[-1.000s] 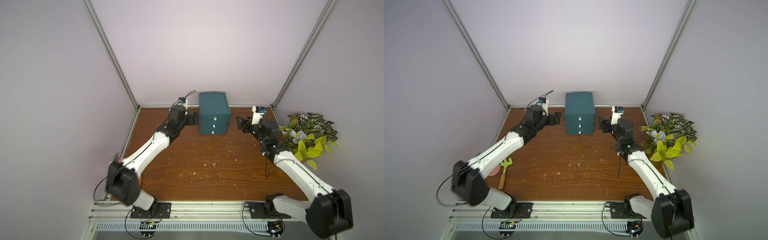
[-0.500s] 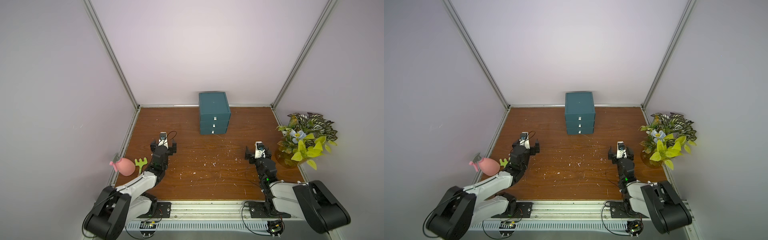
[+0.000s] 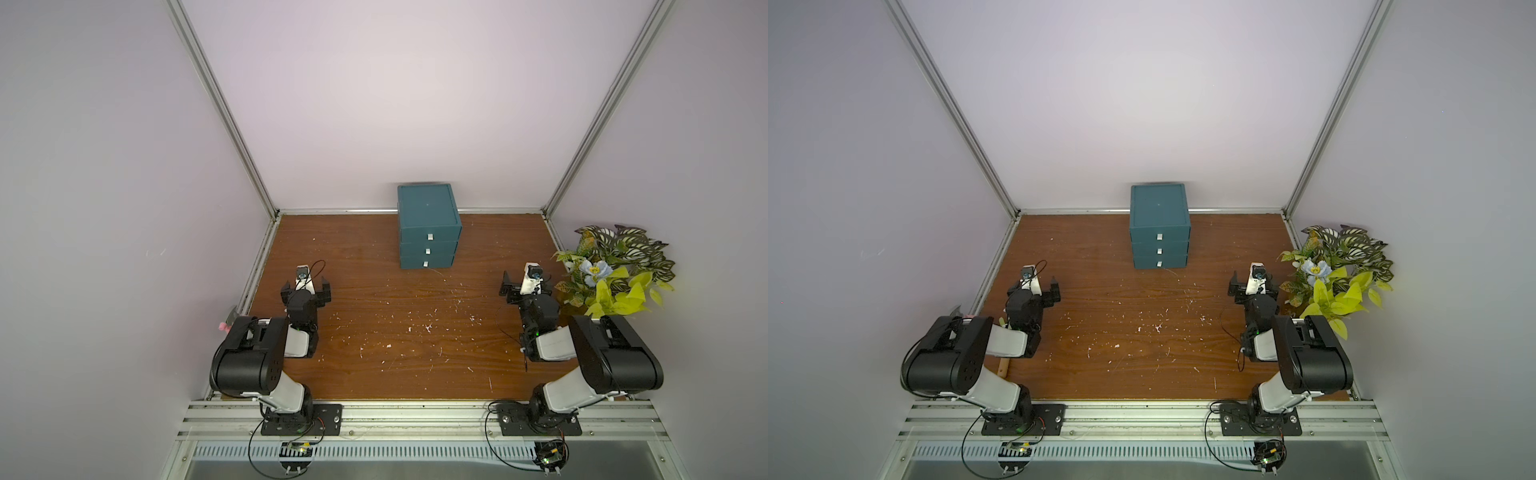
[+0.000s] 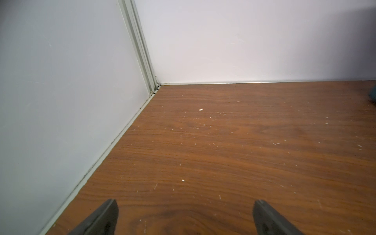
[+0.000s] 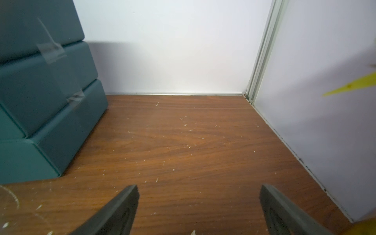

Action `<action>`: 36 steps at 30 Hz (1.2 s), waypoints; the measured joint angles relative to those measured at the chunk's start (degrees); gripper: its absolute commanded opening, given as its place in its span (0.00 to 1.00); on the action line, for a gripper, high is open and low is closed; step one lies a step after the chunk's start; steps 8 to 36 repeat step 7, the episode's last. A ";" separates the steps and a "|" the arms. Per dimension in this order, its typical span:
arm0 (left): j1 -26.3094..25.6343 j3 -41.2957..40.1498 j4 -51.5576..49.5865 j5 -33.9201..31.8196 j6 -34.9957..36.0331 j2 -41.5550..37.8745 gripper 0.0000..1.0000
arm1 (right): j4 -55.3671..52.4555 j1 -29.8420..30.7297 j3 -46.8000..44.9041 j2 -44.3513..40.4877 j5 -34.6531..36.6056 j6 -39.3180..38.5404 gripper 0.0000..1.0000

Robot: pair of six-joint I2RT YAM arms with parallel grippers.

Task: Place the plugs into the drawer by color
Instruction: Reset both arms

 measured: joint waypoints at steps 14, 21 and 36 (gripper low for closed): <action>0.00 -0.13 3.04 2.86 -0.85 0.20 0.99 | -3.39 0.37 1.20 0.33 -2.32 0.07 0.99; 0.00 -0.13 3.04 2.86 -0.85 0.20 0.99 | -3.39 0.37 1.20 0.33 -2.32 0.07 0.99; 0.00 -0.13 3.04 2.86 -0.85 0.20 0.99 | -3.39 0.37 1.20 0.33 -2.32 0.07 0.99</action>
